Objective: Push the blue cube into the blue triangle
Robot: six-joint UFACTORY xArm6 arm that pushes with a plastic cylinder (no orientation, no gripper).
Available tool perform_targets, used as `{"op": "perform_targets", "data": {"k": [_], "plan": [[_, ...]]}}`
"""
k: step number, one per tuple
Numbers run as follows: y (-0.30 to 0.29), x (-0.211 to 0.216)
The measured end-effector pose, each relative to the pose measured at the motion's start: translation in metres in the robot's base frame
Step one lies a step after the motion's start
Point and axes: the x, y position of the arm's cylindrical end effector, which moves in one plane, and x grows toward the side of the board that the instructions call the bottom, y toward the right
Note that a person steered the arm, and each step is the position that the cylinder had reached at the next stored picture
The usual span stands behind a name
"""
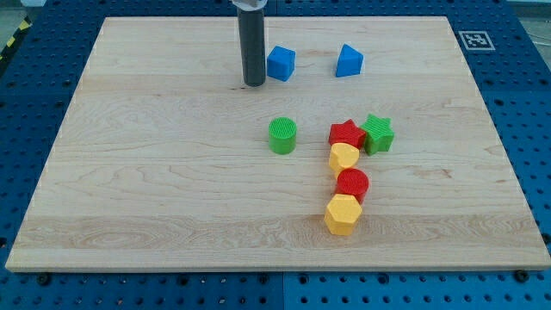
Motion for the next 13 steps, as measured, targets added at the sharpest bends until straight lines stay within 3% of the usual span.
{"op": "perform_targets", "data": {"k": [7, 11, 13], "plan": [[-0.015, -0.041], [0.038, 0.007], [0.06, 0.01]]}}
